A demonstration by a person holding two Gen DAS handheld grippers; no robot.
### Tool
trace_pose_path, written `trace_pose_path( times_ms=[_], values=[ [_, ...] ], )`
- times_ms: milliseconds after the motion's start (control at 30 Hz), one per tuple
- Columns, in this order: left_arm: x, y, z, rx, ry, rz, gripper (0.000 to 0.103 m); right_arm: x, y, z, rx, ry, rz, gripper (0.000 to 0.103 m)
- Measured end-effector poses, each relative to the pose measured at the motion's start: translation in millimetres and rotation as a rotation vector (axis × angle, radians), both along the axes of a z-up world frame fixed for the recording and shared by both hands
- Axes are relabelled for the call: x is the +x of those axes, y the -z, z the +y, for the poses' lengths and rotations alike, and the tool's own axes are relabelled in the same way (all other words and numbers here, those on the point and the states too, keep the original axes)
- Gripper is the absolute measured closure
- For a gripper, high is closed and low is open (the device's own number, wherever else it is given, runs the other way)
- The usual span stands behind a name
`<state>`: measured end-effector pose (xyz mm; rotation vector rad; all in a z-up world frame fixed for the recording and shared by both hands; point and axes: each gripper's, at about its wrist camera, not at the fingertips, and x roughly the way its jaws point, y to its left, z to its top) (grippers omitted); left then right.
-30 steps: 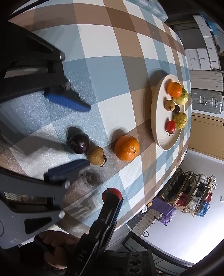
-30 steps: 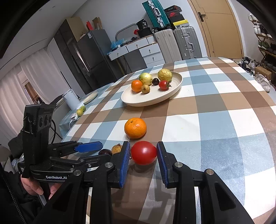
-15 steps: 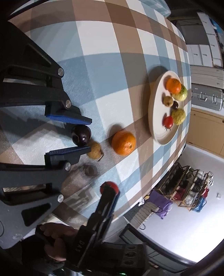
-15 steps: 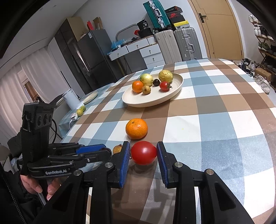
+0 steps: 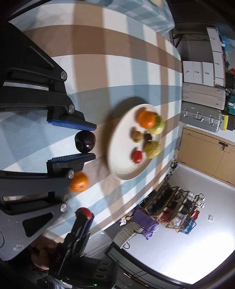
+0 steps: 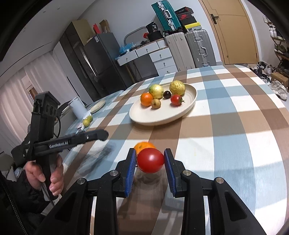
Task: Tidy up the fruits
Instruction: 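Carry the tomato and plum onto the plate and open both grippers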
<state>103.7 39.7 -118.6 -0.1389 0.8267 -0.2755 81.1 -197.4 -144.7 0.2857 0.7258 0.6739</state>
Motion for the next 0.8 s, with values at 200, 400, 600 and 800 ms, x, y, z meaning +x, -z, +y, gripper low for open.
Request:
trace_pose_path(
  times_ms=[200, 400, 600, 800],
  values=[
    [51, -7, 4, -0.027, -0.017, 0.004, 0.081, 32, -15, 7, 0.025, -0.023, -0.016, 0.071],
    [96, 1, 7, -0.046, -0.031, 0.033, 0.081, 74, -25, 27, 0.027, -0.065, -0.007, 0.071],
    [130, 12, 14, -0.066, -0.038, 0.064, 0.081, 113, -20, 60, -0.009, -0.123, 0.028, 0.071],
    [147, 22, 19, -0.076, -0.05, 0.077, 0.08, 142, -9, 92, -0.049, -0.168, 0.064, 0.071]
  ],
)
